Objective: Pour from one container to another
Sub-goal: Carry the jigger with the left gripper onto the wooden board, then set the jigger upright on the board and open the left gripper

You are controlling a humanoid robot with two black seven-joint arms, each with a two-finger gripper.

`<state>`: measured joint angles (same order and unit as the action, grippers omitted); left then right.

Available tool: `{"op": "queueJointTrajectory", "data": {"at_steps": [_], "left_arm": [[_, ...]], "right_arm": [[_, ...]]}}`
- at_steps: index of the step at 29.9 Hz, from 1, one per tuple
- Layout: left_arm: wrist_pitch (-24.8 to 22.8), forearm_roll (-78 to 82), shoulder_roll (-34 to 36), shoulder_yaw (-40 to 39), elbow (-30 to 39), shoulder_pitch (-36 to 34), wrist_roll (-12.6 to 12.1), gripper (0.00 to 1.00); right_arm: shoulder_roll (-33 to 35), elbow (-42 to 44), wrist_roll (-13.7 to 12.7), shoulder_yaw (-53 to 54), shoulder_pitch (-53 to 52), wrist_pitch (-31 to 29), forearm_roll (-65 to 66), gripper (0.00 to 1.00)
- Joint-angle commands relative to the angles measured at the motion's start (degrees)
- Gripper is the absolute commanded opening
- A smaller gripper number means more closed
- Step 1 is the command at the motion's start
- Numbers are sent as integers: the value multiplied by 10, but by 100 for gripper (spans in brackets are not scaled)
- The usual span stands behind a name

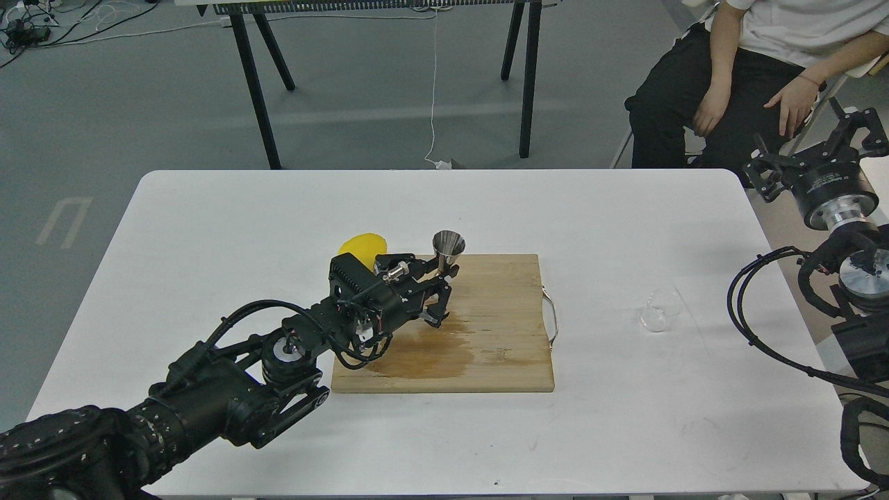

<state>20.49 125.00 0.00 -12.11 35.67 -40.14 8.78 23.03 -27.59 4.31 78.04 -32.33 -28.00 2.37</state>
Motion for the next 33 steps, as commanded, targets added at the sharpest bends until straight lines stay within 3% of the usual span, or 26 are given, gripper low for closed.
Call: {"op": "queueJointTrajectory", "data": {"at_steps": [1,3,4,16,20,33], "left_arm": [[3,0,0,0,1,1,0,33],[3,0,0,0,1,3,0,46],[3,0,0,0,1,4,0,47],[10,0,0,2,2,2,3,49],[10,0,0,1,4,2,8,75],[10,0,0,-23,62,-4,5,91]], "right_arm": [[0,0,0,0,1,0,0,100],[0,0,0,0,0,0,0,100],[0,0,0,0,1,0,0,100],[2,0,0,0,3,0,0,100],[2,0,0,0,2,0,0,100],[3,0,0,0,4,0,0,100]]}}
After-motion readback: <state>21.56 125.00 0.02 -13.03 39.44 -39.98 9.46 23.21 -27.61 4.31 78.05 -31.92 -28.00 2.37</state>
